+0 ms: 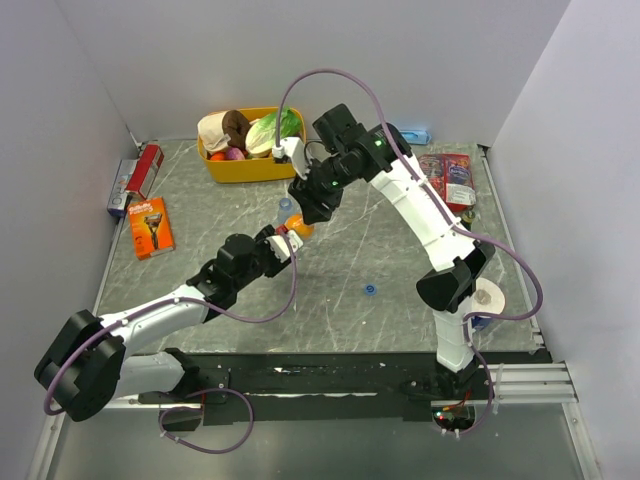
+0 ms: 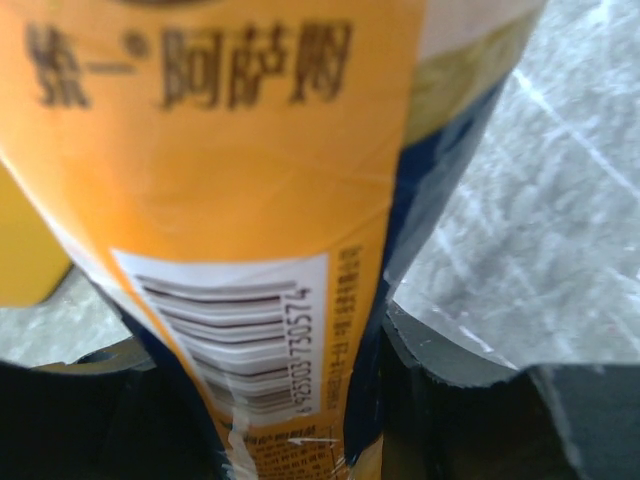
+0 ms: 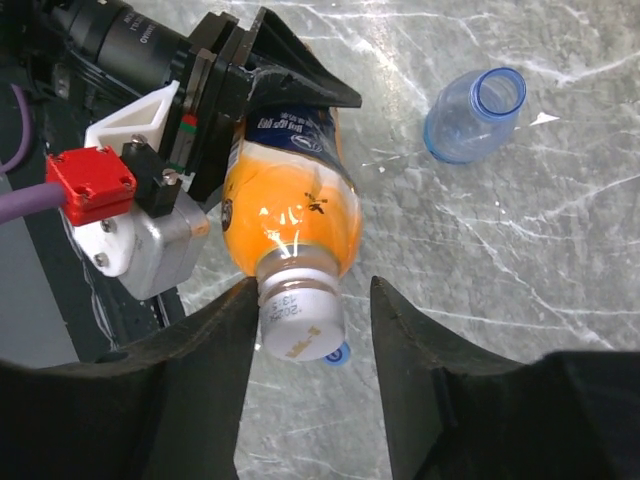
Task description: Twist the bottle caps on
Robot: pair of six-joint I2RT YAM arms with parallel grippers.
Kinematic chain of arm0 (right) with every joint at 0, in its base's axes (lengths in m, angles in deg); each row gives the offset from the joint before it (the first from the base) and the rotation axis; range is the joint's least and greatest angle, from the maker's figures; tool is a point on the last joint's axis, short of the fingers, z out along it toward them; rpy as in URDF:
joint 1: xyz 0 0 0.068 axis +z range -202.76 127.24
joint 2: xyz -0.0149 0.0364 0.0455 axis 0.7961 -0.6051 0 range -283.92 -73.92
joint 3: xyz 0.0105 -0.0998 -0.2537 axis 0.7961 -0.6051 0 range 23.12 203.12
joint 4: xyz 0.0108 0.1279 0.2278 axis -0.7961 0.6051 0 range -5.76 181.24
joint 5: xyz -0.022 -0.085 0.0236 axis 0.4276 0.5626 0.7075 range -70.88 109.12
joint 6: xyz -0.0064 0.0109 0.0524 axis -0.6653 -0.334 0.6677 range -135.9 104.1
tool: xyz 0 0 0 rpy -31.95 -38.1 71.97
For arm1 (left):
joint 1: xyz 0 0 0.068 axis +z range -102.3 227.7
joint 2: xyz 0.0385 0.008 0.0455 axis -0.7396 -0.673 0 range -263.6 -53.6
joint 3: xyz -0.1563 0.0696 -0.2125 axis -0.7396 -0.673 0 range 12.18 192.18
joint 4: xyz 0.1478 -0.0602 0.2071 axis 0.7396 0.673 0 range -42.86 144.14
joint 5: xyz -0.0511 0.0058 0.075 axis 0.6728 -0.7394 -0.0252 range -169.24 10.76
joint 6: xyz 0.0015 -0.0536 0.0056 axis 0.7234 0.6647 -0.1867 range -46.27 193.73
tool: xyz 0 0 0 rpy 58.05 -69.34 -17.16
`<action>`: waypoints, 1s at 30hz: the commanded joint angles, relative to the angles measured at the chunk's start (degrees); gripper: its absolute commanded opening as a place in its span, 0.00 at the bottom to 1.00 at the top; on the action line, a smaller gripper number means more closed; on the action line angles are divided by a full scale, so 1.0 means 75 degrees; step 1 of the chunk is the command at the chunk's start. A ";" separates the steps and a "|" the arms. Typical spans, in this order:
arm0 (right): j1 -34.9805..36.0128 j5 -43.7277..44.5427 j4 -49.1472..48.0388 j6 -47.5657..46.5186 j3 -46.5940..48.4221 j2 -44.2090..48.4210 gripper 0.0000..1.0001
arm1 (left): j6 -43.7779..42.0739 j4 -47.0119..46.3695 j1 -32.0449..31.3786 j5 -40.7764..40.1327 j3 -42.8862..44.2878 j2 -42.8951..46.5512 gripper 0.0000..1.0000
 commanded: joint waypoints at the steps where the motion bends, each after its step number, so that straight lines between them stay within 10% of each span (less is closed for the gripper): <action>1: 0.0050 0.0240 0.0430 0.0039 -0.0074 0.0307 0.59 | 0.0512 -0.0610 -0.0099 0.0648 -0.0062 0.0214 0.01; 18: -0.0290 -0.1481 -0.1785 0.0474 -0.1291 0.2448 0.78 | 0.1016 0.0034 0.0627 0.4772 0.0079 -0.0032 0.01; 30: -0.0139 -0.1413 -0.1456 -0.4879 -0.5450 0.5614 0.77 | -0.0471 0.2949 0.0674 0.6696 0.1343 -0.0231 0.01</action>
